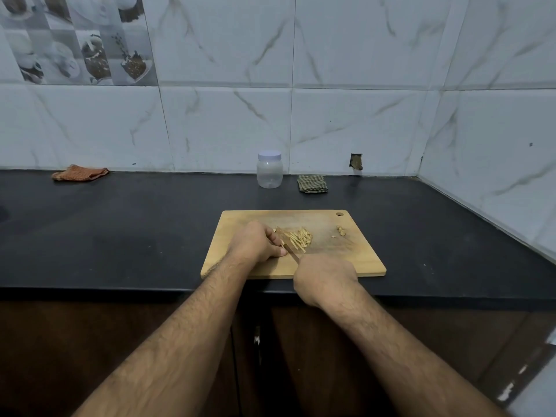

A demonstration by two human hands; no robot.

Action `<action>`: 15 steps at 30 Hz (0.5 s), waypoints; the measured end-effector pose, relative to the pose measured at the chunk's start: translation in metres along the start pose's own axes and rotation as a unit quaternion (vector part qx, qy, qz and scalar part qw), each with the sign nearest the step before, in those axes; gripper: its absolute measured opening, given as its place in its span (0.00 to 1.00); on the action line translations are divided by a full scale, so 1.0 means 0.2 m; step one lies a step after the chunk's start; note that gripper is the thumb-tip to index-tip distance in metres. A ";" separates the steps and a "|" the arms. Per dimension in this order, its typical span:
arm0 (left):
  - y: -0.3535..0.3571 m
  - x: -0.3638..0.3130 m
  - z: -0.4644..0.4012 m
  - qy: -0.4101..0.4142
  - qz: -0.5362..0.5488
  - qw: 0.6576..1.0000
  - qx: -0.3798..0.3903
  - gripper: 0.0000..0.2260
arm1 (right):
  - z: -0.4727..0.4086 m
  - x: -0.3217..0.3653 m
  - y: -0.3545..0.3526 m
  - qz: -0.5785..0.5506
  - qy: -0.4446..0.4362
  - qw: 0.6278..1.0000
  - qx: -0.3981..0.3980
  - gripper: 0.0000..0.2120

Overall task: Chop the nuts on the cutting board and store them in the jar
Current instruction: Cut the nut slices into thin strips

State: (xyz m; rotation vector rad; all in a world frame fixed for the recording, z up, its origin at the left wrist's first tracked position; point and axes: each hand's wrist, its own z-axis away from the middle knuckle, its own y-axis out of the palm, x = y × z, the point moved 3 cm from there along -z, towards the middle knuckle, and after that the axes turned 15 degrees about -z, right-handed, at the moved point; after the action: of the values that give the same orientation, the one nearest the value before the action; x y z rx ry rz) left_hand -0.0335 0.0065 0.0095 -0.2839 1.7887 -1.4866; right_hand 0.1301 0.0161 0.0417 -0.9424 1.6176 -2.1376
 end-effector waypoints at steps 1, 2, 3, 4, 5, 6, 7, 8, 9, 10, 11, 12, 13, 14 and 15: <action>0.00 0.00 0.00 0.001 0.002 1.000 -0.002 0.09 | -0.01 0.00 -0.01 0.004 -0.002 1.000 -0.003 0.14; 0.00 0.00 0.00 0.003 0.004 1.000 -0.003 0.09 | -0.01 0.00 -0.01 0.005 -0.003 1.000 -0.005 0.14; 0.00 0.00 0.00 0.004 0.003 1.000 -0.004 0.09 | -0.02 -0.01 -0.01 0.003 0.000 1.000 -0.005 0.13; 0.00 0.00 0.00 0.004 0.001 1.000 -0.003 0.09 | -0.03 -0.02 -0.01 0.001 0.006 1.000 -0.006 0.13; 0.00 0.01 0.00 0.003 0.001 1.000 -0.002 0.08 | -0.03 -0.03 -0.01 -0.001 0.011 1.000 -0.006 0.13; 0.00 0.01 0.00 0.002 0.003 1.000 0.000 0.08 | -0.03 -0.03 -0.01 -0.003 0.016 1.000 -0.007 0.13; 0.00 0.01 0.00 0.002 0.006 1.000 0.000 0.08 | -0.04 -0.04 -0.01 -0.005 0.020 1.000 -0.009 0.14; 0.00 0.01 0.00 0.001 0.007 1.000 -0.001 0.08 | -0.04 -0.05 -0.02 -0.009 0.023 1.000 -0.012 0.14; 0.00 0.01 0.00 0.001 0.007 1.000 -0.003 0.08 | -0.04 -0.05 -0.02 -0.013 0.023 1.000 -0.014 0.14; 0.00 0.02 0.00 0.001 0.008 1.000 -0.004 0.07 | -0.05 -0.05 -0.02 -0.016 0.020 1.000 -0.018 0.14; 0.00 0.02 0.00 0.003 0.009 1.000 -0.005 0.07 | -0.05 -0.05 -0.03 -0.018 0.017 0.999 -0.021 0.14; 0.00 0.02 0.00 0.006 0.011 1.000 -0.006 0.07 | -0.05 -0.05 -0.02 -0.020 0.012 0.999 -0.023 0.14; 0.00 0.02 0.00 0.009 0.012 1.000 -0.007 0.08 | -0.05 -0.04 -0.02 -0.022 0.007 0.999 -0.022 0.14; 0.01 0.02 0.00 0.010 0.013 1.000 -0.006 0.08 | -0.05 -0.04 -0.02 -0.023 0.002 1.000 -0.021 0.14; 0.01 0.03 0.00 0.011 0.013 1.000 -0.006 0.07 | -0.05 -0.03 -0.01 -0.026 -0.002 0.999 -0.018 0.14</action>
State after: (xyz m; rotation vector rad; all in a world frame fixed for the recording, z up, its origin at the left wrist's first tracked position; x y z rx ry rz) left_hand -0.0364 0.0034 0.0064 -0.2491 1.8122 -1.4665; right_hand 0.1292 0.0278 0.0405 -1.0111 1.6521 -2.1460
